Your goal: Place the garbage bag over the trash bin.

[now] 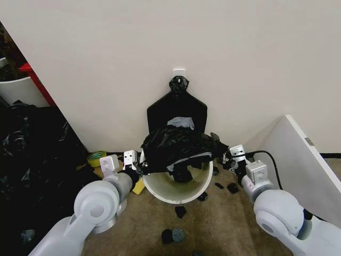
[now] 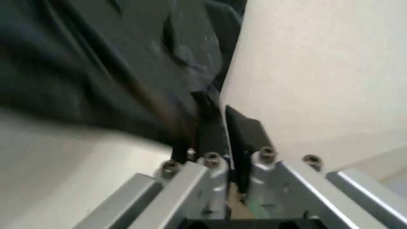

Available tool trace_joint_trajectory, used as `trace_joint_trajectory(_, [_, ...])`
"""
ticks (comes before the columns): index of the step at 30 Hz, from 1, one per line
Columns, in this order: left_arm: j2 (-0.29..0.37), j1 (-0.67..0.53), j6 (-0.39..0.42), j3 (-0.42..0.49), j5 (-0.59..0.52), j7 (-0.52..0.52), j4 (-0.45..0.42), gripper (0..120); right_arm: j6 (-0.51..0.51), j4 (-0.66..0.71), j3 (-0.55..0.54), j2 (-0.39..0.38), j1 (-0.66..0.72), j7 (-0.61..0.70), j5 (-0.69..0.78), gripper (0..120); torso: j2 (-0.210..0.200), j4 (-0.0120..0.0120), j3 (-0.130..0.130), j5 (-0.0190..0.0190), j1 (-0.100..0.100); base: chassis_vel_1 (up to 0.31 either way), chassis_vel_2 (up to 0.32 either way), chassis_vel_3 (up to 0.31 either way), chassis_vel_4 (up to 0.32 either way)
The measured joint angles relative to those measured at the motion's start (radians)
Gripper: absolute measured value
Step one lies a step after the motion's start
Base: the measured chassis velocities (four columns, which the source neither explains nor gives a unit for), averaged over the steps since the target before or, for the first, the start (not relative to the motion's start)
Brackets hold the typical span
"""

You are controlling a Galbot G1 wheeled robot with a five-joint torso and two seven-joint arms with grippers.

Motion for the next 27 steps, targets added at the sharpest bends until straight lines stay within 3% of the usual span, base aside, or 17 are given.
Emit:
trace_joint_trajectory(6, [-0.009,-0.022,-0.006,-0.031,-0.001,0.007,0.040,0,-0.021,0.070,0.008,-0.013,-0.001,0.057,0.127,23,0.000,-0.0001,0.000,-0.0002,0.000,0.000,0.000,0.000,0.000])
trace_joint_trajectory(8, [-0.011,-0.029,-0.008,-0.052,-0.002,0.011,0.061,0,-0.067,0.130,0.016,-0.017,0.006,0.150,0.248,33,0.000,0.0003,0.000,-0.0001,0.000,0.000,0.000,0.000,0.000])
trace_joint_trajectory(10, [-0.012,-0.031,-0.008,-0.055,-0.002,0.011,0.064,0,-0.077,0.140,0.017,-0.019,0.005,0.165,0.259,35,0.000,0.0003,0.000,-0.0002,0.000,0.000,0.000,0.000,0.000])
trace_joint_trajectory(12, [-0.012,-0.035,-0.009,-0.068,-0.005,0.013,0.074,0,-0.118,0.183,0.020,-0.031,-0.012,0.233,0.282,45,0.000,-0.0002,0.000,-0.0003,0.000,0.000,0.000,0.000,0.000])
trace_joint_trajectory(16, [-0.015,-0.023,-0.009,-0.101,-0.011,0.014,0.070,0,-0.120,0.209,0.007,-0.043,-0.034,0.242,0.231,60,0.000,0.0002,0.000,-0.0001,0.000,0.000,0.000,0.000,0.000])
trace_joint_trajectory(20, [-0.017,-0.020,-0.009,-0.105,-0.013,0.014,0.065,0,-0.051,0.209,-0.013,-0.042,-0.061,0.152,0.192,73,0.000,-0.0002,0.000,-0.0001,0.000,0.000,0.000,0.000,0.000])
trace_joint_trajectory(27, [-0.022,-0.005,-0.008,-0.100,-0.013,0.012,0.044,0,0.063,0.209,-0.048,-0.036,-0.051,-0.064,-0.109,97,0.000,0.0001,0.000,-0.0001,0.000,0.000,0.000,0.000,0.000])
